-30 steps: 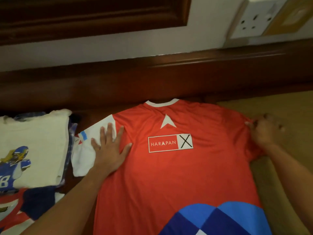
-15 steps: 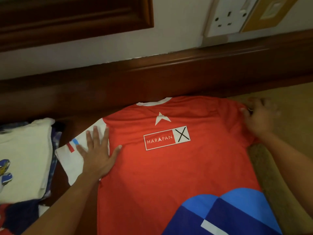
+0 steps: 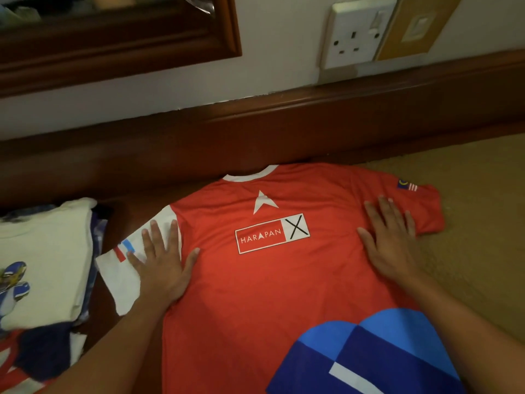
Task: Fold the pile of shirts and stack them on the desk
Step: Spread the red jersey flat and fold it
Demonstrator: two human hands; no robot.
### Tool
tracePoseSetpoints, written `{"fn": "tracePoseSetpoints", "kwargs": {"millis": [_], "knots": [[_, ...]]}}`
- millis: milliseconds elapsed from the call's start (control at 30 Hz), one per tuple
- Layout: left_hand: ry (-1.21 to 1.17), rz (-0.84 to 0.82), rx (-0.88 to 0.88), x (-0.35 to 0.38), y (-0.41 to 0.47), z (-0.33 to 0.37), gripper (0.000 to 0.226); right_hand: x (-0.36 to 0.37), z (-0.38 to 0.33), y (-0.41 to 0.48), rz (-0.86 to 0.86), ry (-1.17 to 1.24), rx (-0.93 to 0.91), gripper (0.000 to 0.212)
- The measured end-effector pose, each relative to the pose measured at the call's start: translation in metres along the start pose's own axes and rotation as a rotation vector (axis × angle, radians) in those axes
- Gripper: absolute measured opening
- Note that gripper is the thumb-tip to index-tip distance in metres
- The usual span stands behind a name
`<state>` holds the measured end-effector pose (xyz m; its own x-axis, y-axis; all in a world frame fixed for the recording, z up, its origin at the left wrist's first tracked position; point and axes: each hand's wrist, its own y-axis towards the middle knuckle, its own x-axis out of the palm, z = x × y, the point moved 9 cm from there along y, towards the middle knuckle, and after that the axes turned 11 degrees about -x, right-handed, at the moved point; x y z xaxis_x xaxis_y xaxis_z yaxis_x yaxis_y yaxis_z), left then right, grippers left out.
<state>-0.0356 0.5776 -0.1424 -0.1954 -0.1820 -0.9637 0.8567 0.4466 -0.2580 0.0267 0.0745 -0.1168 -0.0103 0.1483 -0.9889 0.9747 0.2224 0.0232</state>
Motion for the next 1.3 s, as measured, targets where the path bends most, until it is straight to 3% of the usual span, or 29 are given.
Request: {"fn": "tracePoseSetpoints", "kwargs": {"millis": [167,400,533,667,733,833,933,1067,1300], "knots": [[-0.091,0.189,0.125,-0.017,-0.074,0.028,0.071,-0.04,0.02,-0.068,0.257,0.051,0.247,0.042],[-0.135,0.103,0.079,0.044,-0.208,0.001,0.061,0.007,0.047,-0.199,-0.122,0.252,0.593,0.035],[-0.003,0.028,0.085,0.074,-0.245,-0.033,0.07,0.002,0.031,-0.232,-0.214,0.288,0.528,0.028],[0.034,0.013,0.112,0.078,-0.25,-0.055,0.07,-0.027,0.025,-0.254,0.014,0.44,0.53,0.019],[0.032,0.014,0.13,0.075,-0.25,-0.057,0.071,-0.025,0.021,-0.27,0.007,0.453,0.531,0.015],[0.005,0.021,0.13,0.073,-0.255,-0.061,0.072,-0.018,0.018,-0.288,-0.017,0.444,0.532,0.032],[-0.009,0.025,0.098,0.074,-0.265,-0.068,0.075,-0.029,0.022,-0.291,0.078,0.414,0.527,0.029],[-0.018,0.008,0.094,0.077,-0.275,-0.072,0.077,-0.023,0.022,-0.288,-0.034,0.335,0.511,0.034],[-0.022,-0.009,0.14,0.069,-0.277,-0.068,0.075,-0.025,-0.013,-0.261,-0.12,0.192,0.23,0.049]]}}
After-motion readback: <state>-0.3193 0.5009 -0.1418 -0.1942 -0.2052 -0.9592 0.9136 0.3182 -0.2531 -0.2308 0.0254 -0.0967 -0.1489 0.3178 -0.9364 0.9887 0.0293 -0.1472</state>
